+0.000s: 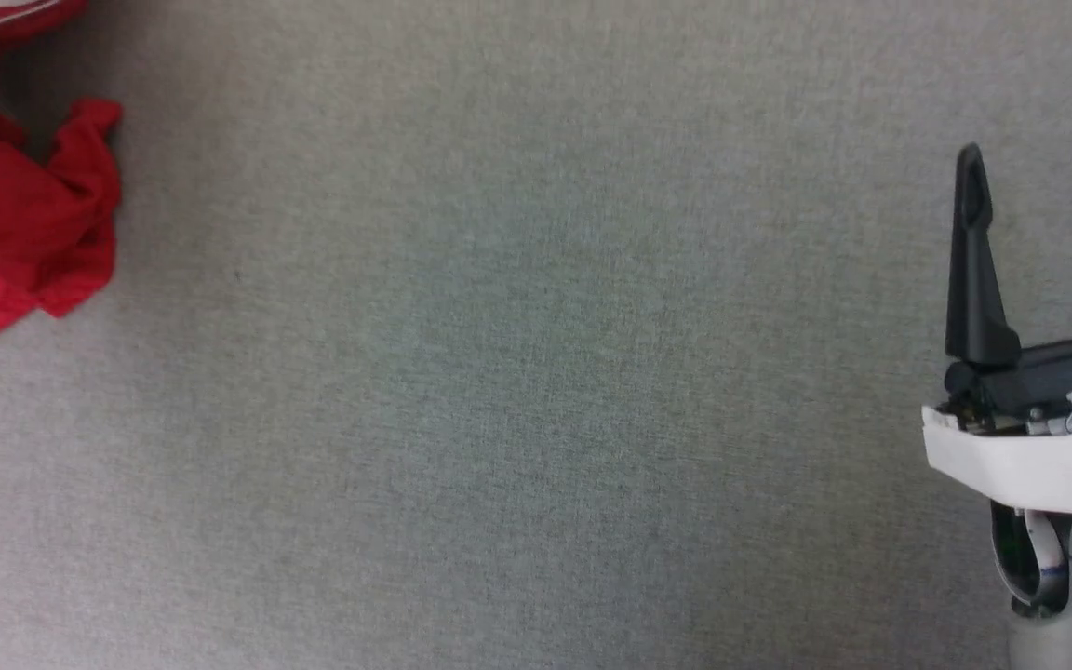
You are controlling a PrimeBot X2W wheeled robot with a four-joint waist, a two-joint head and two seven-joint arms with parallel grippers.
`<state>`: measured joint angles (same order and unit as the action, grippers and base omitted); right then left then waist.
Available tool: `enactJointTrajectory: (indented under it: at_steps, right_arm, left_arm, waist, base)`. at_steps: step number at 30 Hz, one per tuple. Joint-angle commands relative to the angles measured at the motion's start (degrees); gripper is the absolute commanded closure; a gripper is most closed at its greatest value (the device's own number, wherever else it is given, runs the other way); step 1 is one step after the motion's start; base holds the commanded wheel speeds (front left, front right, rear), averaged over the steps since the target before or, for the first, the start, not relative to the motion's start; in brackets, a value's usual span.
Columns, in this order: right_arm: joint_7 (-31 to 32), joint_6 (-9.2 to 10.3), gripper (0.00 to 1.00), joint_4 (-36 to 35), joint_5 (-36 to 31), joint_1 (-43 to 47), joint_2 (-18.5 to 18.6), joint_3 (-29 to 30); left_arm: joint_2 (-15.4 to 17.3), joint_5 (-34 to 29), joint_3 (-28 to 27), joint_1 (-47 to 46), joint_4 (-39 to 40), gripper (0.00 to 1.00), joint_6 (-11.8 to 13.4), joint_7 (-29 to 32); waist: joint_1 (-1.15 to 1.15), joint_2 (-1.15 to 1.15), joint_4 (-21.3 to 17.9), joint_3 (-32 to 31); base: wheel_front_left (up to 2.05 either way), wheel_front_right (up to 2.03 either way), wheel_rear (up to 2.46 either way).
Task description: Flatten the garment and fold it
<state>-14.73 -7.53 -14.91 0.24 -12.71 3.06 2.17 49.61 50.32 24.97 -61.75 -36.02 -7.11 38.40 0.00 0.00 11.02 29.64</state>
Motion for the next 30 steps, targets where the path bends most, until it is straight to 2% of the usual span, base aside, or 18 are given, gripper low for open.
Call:
enactJointTrajectory:
  at_steps: [1, 6, 10, 11, 12, 15, 22, 30]
  right_arm:
    - [-0.3, 0.04, 0.0, 0.5, 1.0, 1.2, -0.1, 0.6]
    - [-0.3, 0.04, 0.0, 2.0, 3.7, 3.9, -0.2, 2.1]
    - [-0.3, 0.04, 0.0, 3.0, 5.2, 6.0, -0.2, 3.1]
    - [-0.3, 0.04, 0.0, 3.0, 5.2, 6.0, -0.2, 3.1]
    - [-0.3, 0.04, 0.0, 3.5, 5.8, 6.9, -0.2, 3.3]
    - [-0.3, 0.04, 0.0, 3.9, 6.3, 7.6, -0.2, 3.3]
    - [-0.3, 0.04, 0.0, 4.5, 7.4, 8.8, -0.2, 3.3]
    - [-0.3, 0.04, 0.0, 4.6, 8.5, 8.5, -0.2, 3.6]
  left_arm:
    - [0.6, -0.4, 1.2, -1.4, 1.8, 1.0, -0.4, -0.8]
    - [1.1, -1.5, 6.0, -4.6, 10.8, 1.0, -0.4, -2.4]
    - [-0.6, -2.2, 10.7, -6.7, 19.3, 1.0, -0.4, -2.0]
    - [-0.6, -2.2, 10.7, -6.7, 19.3, 1.0, -0.4, -2.0]
    - [-1.4, -2.6, 13.1, -7.9, 22.7, 1.0, -0.4, -1.7]
    - [-2.5, -2.5, 15.4, -9.2, 25.6, 1.0, -0.4, -1.6]
    - [-7.4, -1.4, 23.8, -12.8, 31.9, 1.0, -0.4, -2.2]
    - [-15.8, 0.1, 33.6, -13.9, 31.1, 1.0, -0.4, -5.1]
  waist:
    - [0.0, 0.0, -0.3, -6.0]
    - [0.0, 0.0, -1.0, -11.2]
    - [0.0, 0.0, -2.2, -15.0]
    - [0.0, 0.0, -2.2, -15.0]
    - [0.0, 0.0, -3.2, -16.8]
    - [0.0, 0.0, -4.5, -18.2]
    - [0.0, 0.0, -10.9, -20.3]
    - [0.0, 0.0, -19.0, -18.6]
  base:
    - [0.0, 0.0, 0.0]
    - [0.0, 0.0, 0.0]
    - [0.0, 0.0, 0.0]
    - [0.0, 0.0, 0.0]
    - [0.0, 0.0, 0.0]
    - [0.0, 0.0, 0.0]
    - [0.0, 0.0, 0.0]
    - [0.0, 0.0, 0.0]
